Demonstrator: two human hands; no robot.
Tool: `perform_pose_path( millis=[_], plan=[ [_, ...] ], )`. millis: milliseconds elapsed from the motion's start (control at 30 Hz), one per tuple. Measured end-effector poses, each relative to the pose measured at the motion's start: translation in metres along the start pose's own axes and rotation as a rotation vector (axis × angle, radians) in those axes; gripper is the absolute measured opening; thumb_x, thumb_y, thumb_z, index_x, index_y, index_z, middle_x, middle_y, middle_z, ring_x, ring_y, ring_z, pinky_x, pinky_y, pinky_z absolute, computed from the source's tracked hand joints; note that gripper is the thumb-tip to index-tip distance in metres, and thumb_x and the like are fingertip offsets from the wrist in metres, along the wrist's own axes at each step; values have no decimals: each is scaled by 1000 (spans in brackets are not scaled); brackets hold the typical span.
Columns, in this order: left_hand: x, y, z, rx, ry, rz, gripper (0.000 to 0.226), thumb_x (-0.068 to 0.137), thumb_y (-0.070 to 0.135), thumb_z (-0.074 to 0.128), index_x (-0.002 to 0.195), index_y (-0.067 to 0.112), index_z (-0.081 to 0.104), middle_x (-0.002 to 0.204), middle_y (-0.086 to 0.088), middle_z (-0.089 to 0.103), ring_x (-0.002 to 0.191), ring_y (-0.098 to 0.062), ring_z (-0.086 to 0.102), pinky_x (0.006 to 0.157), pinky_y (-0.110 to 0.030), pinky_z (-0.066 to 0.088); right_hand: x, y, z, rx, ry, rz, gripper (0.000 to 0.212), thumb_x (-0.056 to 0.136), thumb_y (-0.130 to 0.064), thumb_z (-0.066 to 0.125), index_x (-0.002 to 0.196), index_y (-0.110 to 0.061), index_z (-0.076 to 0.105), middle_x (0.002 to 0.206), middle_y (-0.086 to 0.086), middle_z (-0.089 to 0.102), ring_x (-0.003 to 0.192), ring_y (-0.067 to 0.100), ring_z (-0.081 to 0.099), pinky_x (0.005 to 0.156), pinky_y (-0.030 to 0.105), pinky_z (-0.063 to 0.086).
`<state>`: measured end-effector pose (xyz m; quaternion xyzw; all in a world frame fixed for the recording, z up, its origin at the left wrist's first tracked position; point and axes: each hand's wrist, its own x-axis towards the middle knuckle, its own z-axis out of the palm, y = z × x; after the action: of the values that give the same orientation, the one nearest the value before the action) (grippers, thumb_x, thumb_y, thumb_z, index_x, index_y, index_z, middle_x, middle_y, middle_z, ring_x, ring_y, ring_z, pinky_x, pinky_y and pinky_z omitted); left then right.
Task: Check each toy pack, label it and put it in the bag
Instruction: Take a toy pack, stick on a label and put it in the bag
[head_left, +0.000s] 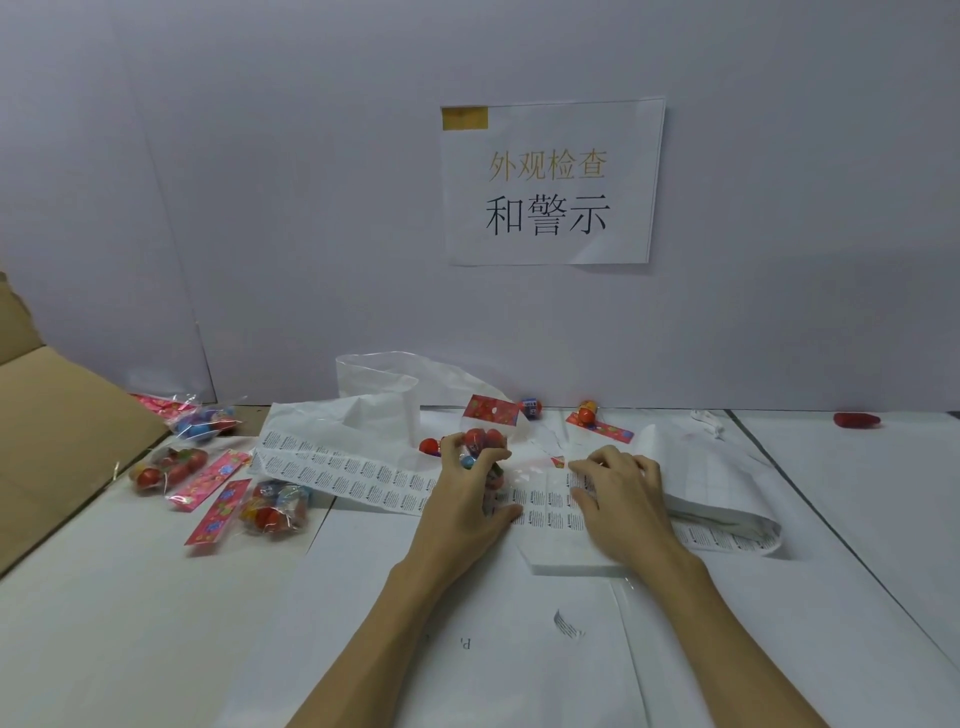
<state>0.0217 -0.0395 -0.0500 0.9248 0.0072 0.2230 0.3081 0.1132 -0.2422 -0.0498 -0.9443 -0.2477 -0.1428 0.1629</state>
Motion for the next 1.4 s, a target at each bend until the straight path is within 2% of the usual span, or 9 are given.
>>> perform_pose_path(
  millis=[100,267,400,533,667,800,1100,1267,1400],
  plan=[
    [0,3,-4,20,6,1,64,82,30,88,137,25,54,148,6,19,102,-9,52,100,-21,53,3,-1,-2,77,63,30,23,102,-26,62,124,-32,68,121,-11,59,116,12,53,105,28,21],
    [3,6,-3,31,0,-38,63,80,25,86,135,24,55,137,9,19,100,-9,52,91,-24,55,4,-2,-3,170,79,24,18,99,-20,67,111,-33,67,104,-13,60,104,12,57,95,25,22],
    [14,15,4,114,46,-67,45,83,19,81,124,21,63,139,0,33,94,-12,55,80,-32,60,4,-2,1,170,85,4,17,99,-21,68,110,-34,69,99,-15,58,102,11,58,93,24,21],
    [28,28,19,148,114,-10,30,89,29,78,116,19,69,139,1,41,97,-20,60,73,-37,58,5,-2,4,178,78,-18,18,99,-23,68,113,-35,70,103,-15,61,104,10,58,95,23,20],
    [30,29,38,140,158,77,15,90,24,78,100,12,76,140,-7,52,100,-29,61,74,-42,55,5,-1,5,180,80,-15,21,99,-23,68,116,-35,71,110,-14,64,109,12,56,95,22,20],
    [28,23,41,146,170,167,3,88,17,79,90,16,80,135,-8,59,96,-33,61,76,-41,53,7,-1,6,153,61,-7,19,101,-25,65,117,-35,71,116,-13,64,113,14,54,99,25,23],
    [29,23,41,188,154,247,9,95,27,73,100,24,80,140,-8,57,100,-33,60,79,-44,51,4,2,0,257,56,-27,20,97,-19,71,107,-36,73,99,-14,67,100,15,61,101,30,30],
    [29,22,41,229,121,205,10,94,26,73,101,21,78,145,-6,53,105,-33,58,83,-45,49,4,10,-5,434,93,-64,26,94,-6,73,96,-30,83,94,-12,76,89,20,68,96,41,49],
    [29,22,42,251,113,190,10,95,26,70,100,20,77,146,-4,50,107,-31,56,85,-45,47,5,13,-7,505,123,-52,31,91,2,72,89,-26,83,89,-12,78,80,9,68,89,43,55]
  ],
)
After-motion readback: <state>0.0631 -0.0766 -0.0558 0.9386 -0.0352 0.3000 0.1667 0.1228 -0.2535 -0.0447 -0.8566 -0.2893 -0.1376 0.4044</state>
